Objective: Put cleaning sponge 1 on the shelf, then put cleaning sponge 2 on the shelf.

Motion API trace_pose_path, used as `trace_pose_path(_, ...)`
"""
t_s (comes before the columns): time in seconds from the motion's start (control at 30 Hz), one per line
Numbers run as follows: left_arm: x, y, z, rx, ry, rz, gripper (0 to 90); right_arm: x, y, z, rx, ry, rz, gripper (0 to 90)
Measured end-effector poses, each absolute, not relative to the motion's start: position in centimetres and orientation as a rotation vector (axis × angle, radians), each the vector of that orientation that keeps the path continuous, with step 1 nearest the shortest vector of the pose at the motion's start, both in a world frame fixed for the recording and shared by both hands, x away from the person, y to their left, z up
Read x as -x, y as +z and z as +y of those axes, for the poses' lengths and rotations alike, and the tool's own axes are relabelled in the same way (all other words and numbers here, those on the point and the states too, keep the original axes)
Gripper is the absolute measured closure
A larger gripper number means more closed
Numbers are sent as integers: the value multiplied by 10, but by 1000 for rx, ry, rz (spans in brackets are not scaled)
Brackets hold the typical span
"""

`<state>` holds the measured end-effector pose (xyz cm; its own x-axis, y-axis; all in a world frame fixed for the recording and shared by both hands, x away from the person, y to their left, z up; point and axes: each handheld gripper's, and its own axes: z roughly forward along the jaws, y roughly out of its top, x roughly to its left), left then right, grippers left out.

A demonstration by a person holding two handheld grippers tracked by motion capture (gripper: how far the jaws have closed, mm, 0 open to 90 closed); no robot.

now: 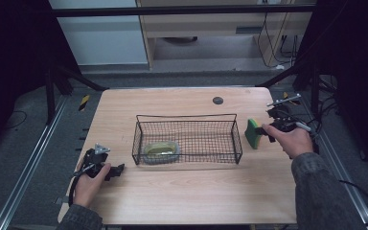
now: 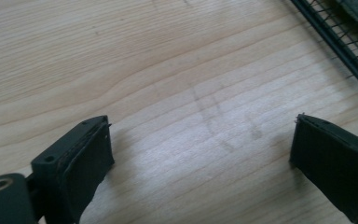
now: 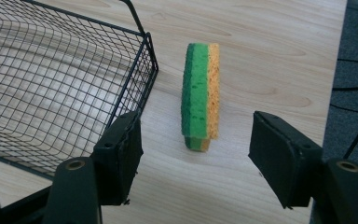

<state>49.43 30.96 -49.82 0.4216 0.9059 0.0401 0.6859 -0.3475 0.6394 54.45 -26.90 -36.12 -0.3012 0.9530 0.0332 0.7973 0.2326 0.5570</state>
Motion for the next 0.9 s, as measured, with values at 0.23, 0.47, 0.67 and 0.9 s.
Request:
trace_pose_path(0.23, -496, -503, 313, -2094, 542, 1333, 0, -568, -371, -261, -1680, 622, 2199, 316)
trace_pose_path(0.47, -494, -507, 314, -2056, 563, 1324, 0, -588, -385, -263, -1750, 545, 2196, 321)
trace_pose_path(0.67, -493, -508, 314, -2046, 570, 1317, 0, -598, -389, -261, -1761, 559, 2227, 386)
trace_pose_path(0.9, -493, -508, 314, -2041, 575, 1317, 0, -602, -399, -252, -1750, 475, 2278, 506)
